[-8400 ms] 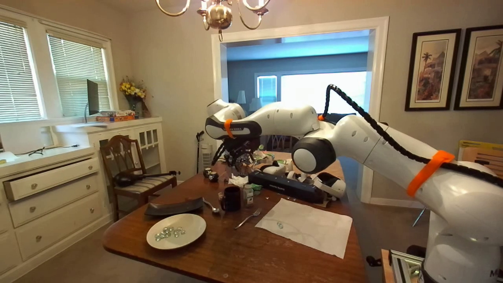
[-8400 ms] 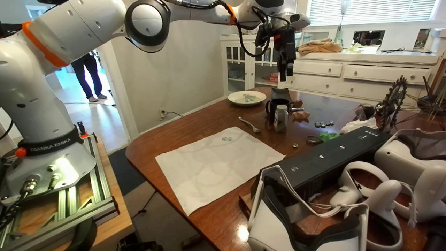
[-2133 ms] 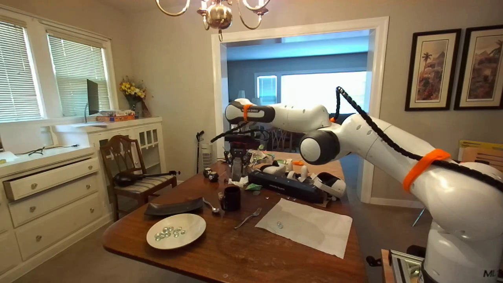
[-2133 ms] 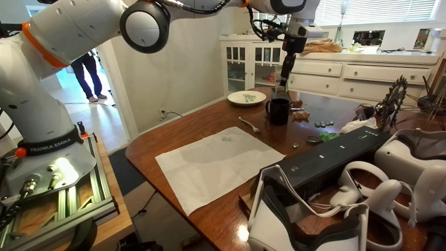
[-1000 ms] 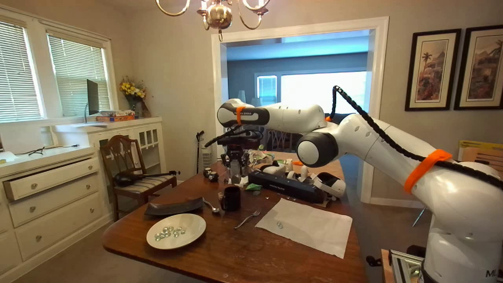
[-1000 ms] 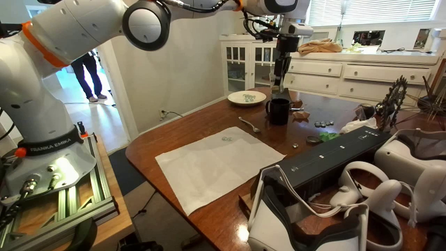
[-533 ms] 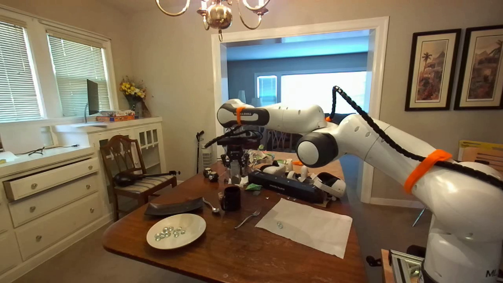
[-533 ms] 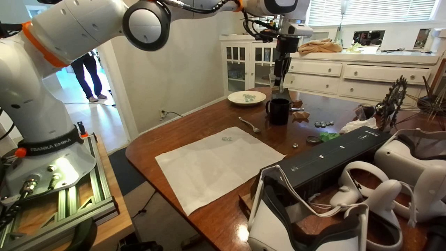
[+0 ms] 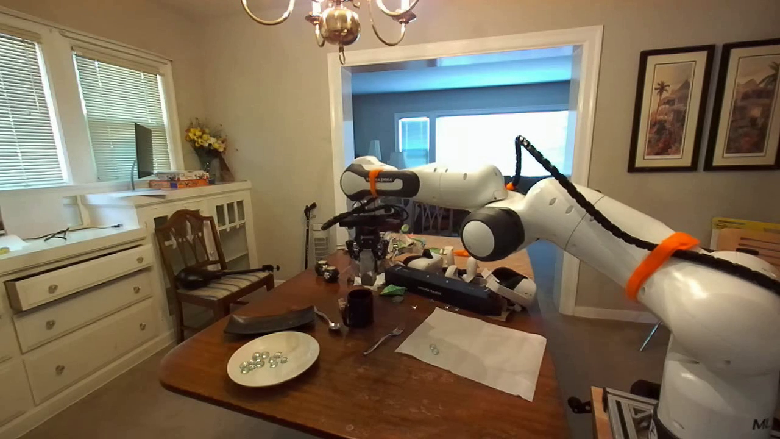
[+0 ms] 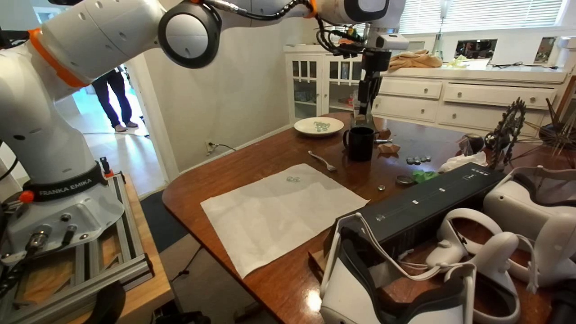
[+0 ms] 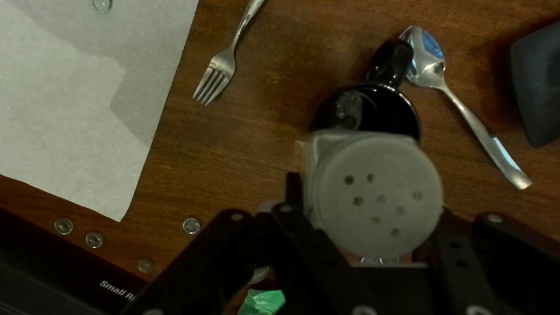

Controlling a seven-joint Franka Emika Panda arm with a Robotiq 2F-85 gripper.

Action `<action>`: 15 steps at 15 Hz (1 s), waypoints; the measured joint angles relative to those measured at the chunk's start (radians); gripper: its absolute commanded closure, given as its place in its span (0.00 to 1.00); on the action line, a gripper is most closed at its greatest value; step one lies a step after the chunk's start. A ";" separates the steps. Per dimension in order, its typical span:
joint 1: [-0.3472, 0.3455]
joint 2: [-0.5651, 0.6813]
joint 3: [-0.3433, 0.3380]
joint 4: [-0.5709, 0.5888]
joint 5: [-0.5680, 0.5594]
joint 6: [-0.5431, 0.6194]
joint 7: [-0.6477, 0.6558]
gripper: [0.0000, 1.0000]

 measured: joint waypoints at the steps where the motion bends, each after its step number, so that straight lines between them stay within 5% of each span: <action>1: 0.000 0.005 0.000 0.000 0.000 0.014 0.004 0.76; 15: 0.011 0.045 0.022 0.000 0.006 0.084 0.009 0.76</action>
